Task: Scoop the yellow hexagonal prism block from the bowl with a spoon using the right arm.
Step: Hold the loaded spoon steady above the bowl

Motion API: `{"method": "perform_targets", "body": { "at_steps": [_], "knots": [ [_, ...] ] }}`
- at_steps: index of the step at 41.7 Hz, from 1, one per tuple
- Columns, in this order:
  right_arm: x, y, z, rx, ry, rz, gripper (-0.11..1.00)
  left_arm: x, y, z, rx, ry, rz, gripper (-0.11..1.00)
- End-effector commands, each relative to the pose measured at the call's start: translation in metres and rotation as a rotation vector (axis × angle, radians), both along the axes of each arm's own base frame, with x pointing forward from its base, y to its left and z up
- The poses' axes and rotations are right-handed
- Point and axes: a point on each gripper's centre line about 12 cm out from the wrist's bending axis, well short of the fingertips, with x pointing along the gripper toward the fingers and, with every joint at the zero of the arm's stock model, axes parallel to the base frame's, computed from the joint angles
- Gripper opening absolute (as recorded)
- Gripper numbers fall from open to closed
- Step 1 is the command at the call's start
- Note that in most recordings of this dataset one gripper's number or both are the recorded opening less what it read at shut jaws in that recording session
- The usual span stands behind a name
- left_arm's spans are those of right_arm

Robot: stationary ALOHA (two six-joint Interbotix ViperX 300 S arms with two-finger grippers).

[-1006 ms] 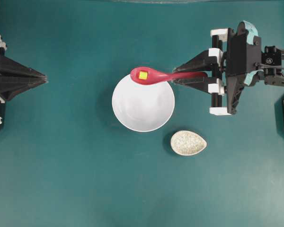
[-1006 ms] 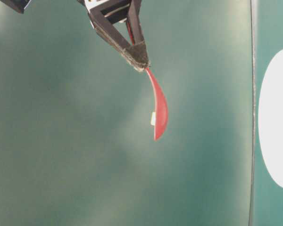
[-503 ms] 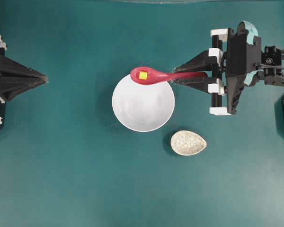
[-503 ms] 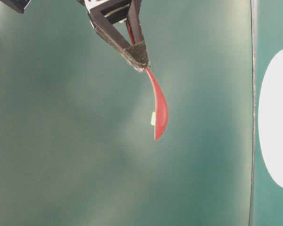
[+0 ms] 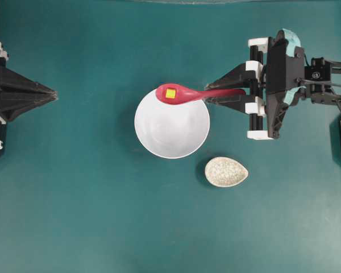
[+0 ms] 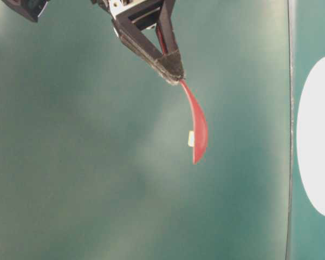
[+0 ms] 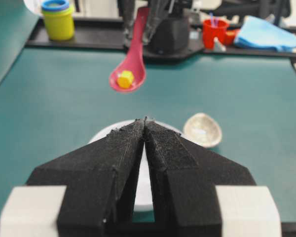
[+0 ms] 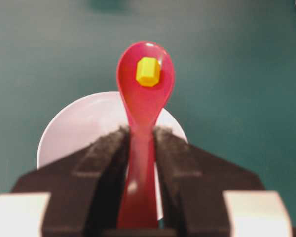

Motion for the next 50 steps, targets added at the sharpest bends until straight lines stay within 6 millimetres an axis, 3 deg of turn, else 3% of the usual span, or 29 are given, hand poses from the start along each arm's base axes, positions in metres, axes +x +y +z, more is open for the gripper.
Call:
{"method": "perform_targets", "body": {
  "at_steps": [1,50],
  "knots": [
    [0.0043,0.0009,0.0153,-0.001,-0.049,0.001,0.25,0.0027,0.0004,0.0091,0.004,-0.021,0.001,0.09],
    [0.0050,0.0004,0.0176,-0.007,-0.068,-0.001,0.25,0.0017,0.0003,0.0109,0.004,-0.029,0.001,0.09]
  ]
}}
